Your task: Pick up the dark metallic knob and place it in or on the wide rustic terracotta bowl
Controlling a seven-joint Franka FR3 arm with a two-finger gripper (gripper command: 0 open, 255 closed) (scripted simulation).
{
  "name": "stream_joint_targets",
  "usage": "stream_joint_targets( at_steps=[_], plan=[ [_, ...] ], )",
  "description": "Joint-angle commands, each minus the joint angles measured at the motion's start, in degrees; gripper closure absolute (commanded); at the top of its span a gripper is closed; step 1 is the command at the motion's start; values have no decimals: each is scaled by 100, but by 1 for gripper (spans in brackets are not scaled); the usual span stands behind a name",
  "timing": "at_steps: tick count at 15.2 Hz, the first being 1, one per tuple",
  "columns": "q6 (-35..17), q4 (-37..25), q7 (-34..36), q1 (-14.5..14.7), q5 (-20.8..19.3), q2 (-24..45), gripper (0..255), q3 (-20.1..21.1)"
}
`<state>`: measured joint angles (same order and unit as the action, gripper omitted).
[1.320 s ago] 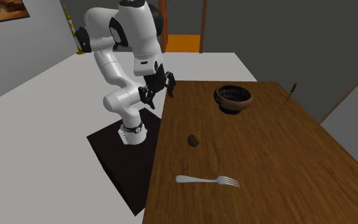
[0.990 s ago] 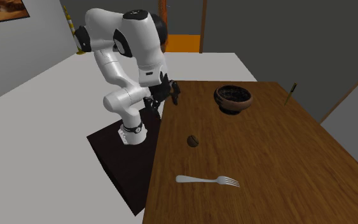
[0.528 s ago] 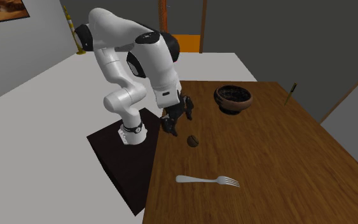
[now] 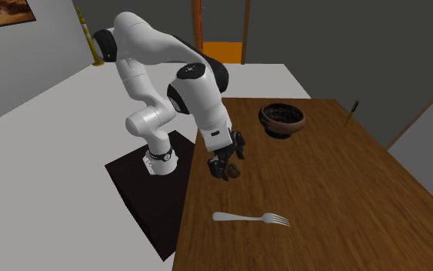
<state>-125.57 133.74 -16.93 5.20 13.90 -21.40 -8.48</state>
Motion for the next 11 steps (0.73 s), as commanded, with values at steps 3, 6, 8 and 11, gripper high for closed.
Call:
stream_joint_targets(
  at_steps=[3, 6, 8, 11],
  plan=[
    [-283, 115, -54, 42, 74, 164, 0, 11],
    [-283, 115, -54, 42, 74, 164, 0, 11],
    [-283, 115, -54, 42, 74, 164, 0, 11],
    [-283, 115, -54, 42, 74, 164, 255, 10]
  ],
)
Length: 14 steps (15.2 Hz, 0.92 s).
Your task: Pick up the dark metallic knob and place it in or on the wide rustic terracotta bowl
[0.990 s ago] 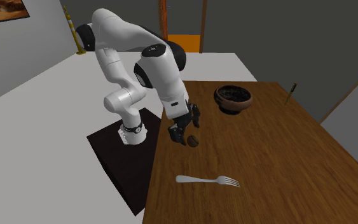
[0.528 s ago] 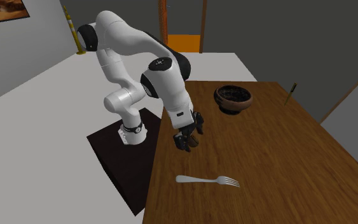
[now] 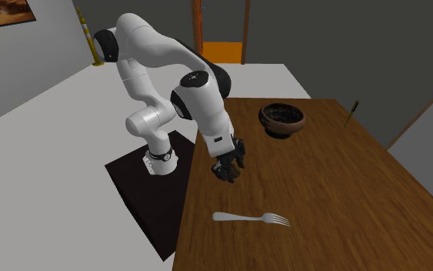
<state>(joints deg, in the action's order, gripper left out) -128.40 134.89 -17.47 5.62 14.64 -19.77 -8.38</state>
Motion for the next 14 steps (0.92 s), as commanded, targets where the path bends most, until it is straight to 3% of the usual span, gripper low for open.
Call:
stream_joint_targets(
  at_steps=[1, 9, 14],
  plan=[
    [-1, 0, 0, 0, 0, 0, 255, 0],
    [0, 0, 0, 0, 0, 0, 255, 0],
    [381, -298, 121, -24, -79, -95, 255, 17]
  ],
)
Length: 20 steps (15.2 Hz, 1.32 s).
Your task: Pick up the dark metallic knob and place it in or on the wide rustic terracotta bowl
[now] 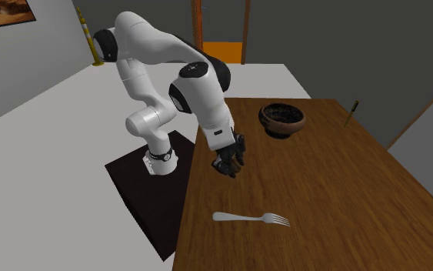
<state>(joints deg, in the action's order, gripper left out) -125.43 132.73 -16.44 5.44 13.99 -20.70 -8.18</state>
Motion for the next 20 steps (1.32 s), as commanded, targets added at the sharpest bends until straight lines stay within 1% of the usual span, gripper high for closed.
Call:
stream_joint_targets(
  at_steps=[1, 20],
  plan=[
    [160, -144, 40, -9, -28, -17, 255, 0],
    [1577, -1554, 396, -35, -189, -58, 255, 20]
  ],
)
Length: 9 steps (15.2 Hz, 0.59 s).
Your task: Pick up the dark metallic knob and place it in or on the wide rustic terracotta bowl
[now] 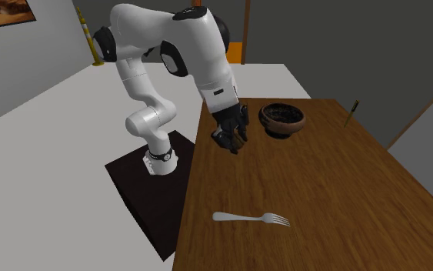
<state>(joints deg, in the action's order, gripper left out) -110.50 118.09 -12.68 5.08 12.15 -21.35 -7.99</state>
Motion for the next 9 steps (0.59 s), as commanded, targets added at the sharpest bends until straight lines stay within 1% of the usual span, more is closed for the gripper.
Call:
stream_joint_targets(
  at_steps=[1, 7, 8, 9],
  plan=[
    [158, -176, 36, 1, -10, 17, 255, 0],
    [605, -718, 128, 7, -28, 104, 255, -8],
    [624, -742, 132, 7, -29, 109, 255, -8],
    [580, -698, 271, 49, -30, 77, 255, 97]
  ],
)
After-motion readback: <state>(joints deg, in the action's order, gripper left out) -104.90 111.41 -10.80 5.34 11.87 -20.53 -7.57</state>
